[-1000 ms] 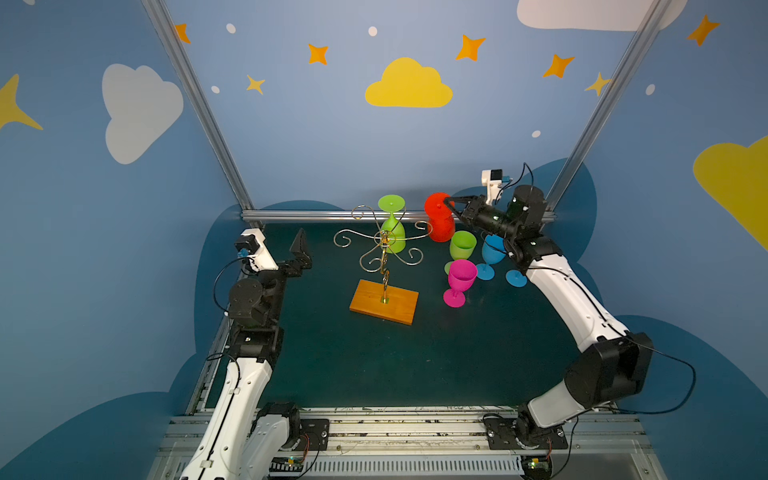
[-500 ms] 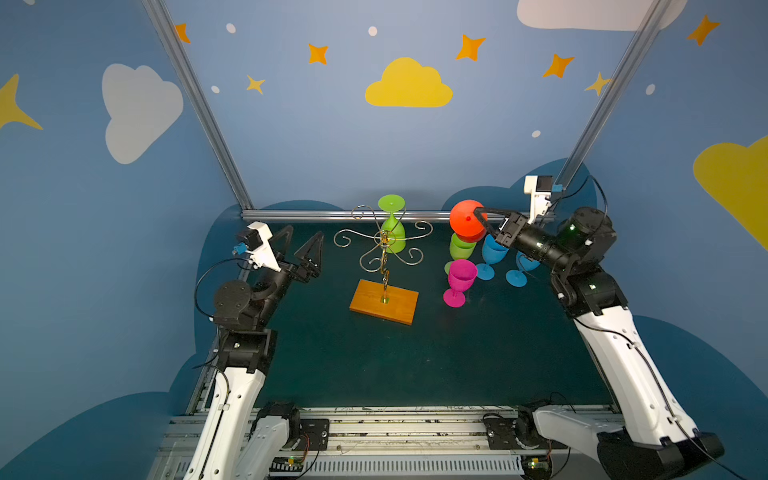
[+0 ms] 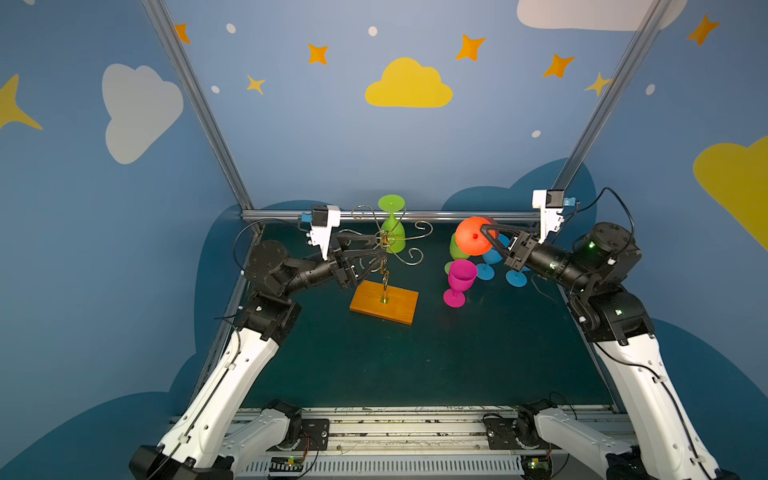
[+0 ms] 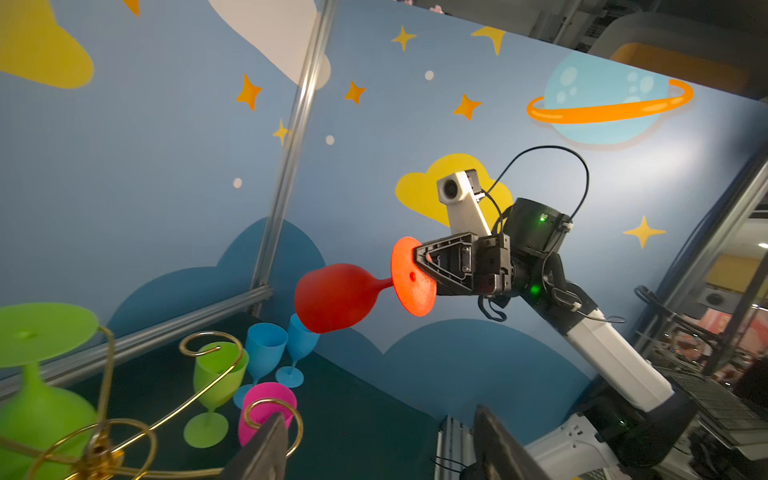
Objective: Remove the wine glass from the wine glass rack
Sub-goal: 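Bring the red glass over the rack while the left gripper reaches its bowl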
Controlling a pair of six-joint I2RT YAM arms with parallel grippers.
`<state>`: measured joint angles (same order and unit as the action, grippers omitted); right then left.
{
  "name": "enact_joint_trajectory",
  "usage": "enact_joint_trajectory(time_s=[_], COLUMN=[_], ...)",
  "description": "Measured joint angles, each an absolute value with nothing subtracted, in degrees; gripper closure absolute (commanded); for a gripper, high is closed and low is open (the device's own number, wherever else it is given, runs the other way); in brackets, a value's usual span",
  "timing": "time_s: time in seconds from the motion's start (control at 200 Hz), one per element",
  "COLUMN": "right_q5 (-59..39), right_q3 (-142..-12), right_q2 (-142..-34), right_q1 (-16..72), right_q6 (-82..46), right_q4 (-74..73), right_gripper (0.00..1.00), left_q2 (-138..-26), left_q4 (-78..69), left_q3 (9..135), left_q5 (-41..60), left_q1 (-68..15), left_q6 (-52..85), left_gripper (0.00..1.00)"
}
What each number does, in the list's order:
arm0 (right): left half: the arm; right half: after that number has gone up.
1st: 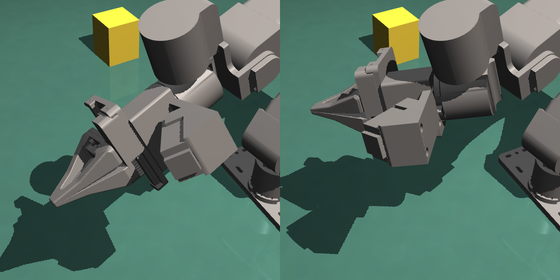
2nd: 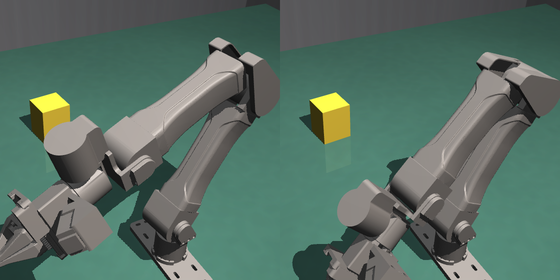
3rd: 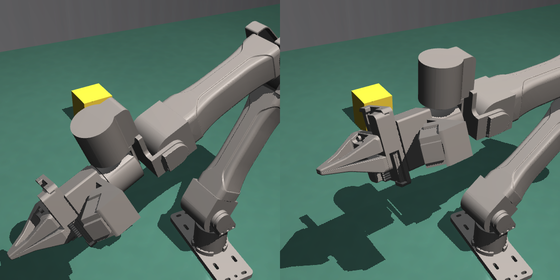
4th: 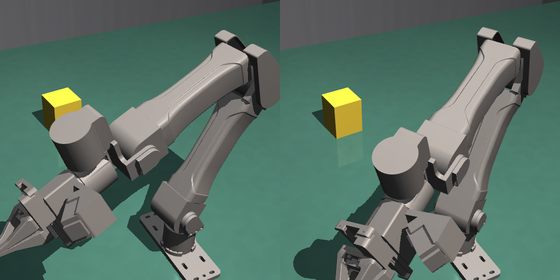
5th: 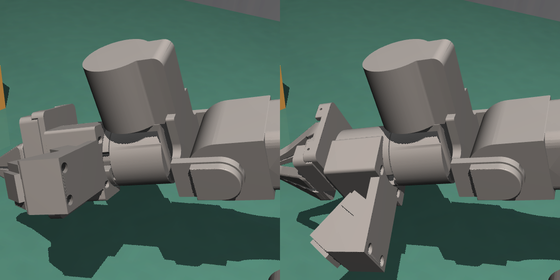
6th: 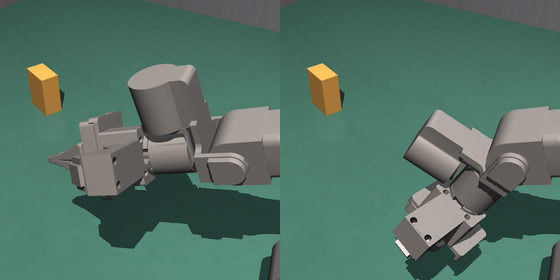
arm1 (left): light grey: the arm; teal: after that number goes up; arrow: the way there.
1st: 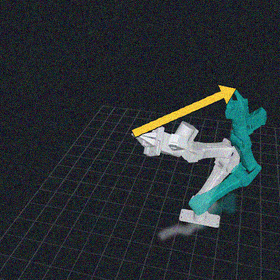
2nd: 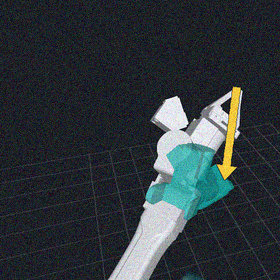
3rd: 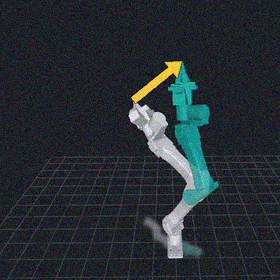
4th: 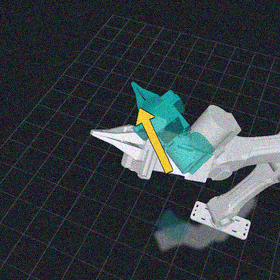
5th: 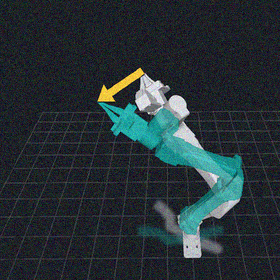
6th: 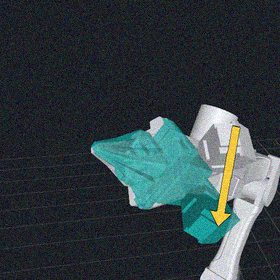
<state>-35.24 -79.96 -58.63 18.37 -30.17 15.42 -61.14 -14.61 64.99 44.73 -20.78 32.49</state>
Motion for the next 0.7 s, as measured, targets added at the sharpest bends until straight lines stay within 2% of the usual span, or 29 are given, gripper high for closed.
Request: enact_joint_trajectory(time_s=[0.345, 0.581, 0.626, 0.701], right_q5=[-35.64, -34.81, -34.61, -33.85], right_q3=[-81.62, -81.62, -81.62, -81.62], right_q2=[-58.54, -58.57, -58.57, -58.63], right_q1=[25.87, 30.22, 30.89, 31.86], right_q6=[-27.27, -25.98, -25.65, -25.17], right_q4=[17.34, 17.87, 17.89, 18.17], right_gripper=[1.00, 1.00, 1.00, 1.00], left_q2=[-69.58, -74.17, -74.72, -75.53], left_q4=[-15.62, -17.28, -17.65, -18.50], left_q3=[70.76, 73.41, 73.43, 73.45], left_q5=[45.17, 45.32, 45.36, 45.78], left_q1=[-31.16, -33.82, -33.98, -34.22], left_q6=[32.38, 33.23, 33.61, 34.85], left_gripper=[0.36, 0.41, 0.44, 0.56])
